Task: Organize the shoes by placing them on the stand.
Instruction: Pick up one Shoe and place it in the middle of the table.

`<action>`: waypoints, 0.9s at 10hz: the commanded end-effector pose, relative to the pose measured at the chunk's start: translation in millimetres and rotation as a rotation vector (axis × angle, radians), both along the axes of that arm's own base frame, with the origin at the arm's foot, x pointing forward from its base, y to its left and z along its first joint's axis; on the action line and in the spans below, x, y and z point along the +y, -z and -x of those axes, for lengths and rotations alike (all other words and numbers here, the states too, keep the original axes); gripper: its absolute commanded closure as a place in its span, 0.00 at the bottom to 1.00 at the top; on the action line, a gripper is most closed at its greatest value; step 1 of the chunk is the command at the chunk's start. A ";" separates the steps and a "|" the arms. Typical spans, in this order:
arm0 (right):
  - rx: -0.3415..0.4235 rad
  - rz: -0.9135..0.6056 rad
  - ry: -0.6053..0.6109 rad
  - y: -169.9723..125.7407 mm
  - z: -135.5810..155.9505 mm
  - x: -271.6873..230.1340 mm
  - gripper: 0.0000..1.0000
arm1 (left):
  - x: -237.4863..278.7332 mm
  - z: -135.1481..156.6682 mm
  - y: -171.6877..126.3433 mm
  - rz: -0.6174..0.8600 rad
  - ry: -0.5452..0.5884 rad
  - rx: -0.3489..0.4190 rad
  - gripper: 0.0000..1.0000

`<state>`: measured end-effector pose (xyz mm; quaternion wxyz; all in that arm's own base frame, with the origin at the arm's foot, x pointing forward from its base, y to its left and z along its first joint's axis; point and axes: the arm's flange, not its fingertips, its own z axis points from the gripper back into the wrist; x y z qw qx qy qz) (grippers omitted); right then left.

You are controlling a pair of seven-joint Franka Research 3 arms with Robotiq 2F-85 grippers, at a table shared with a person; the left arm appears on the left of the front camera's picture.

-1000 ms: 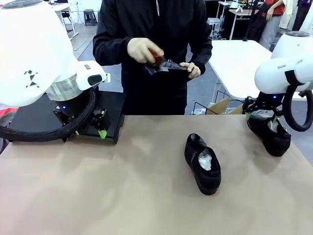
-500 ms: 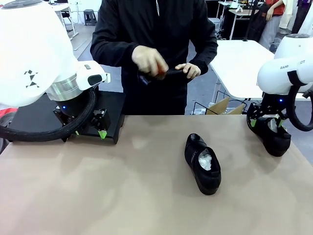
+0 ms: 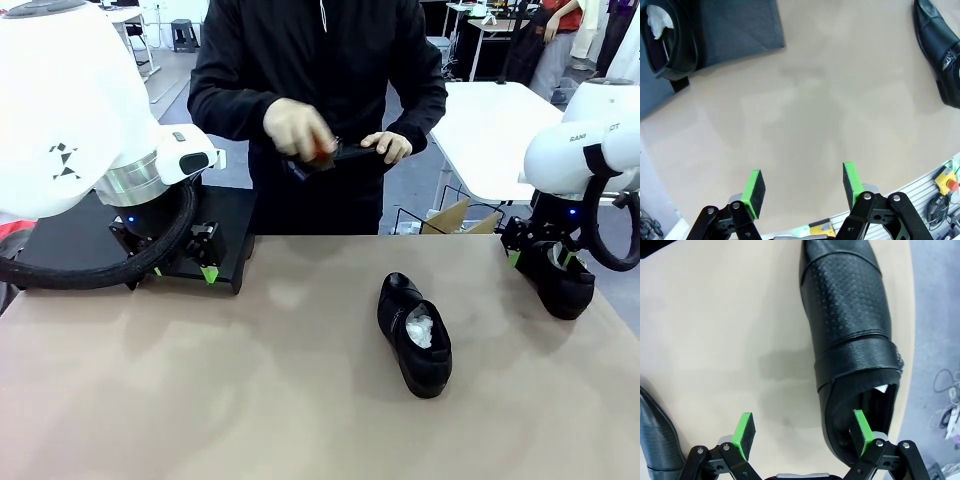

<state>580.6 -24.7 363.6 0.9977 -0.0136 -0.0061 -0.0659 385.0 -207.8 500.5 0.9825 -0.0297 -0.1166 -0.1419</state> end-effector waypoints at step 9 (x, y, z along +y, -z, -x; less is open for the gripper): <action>-0.022 -0.069 -0.077 14.0 -0.4 -2.4 0.00 | 0.6 -0.2 -0.3 0.002 -0.005 -0.012 0.19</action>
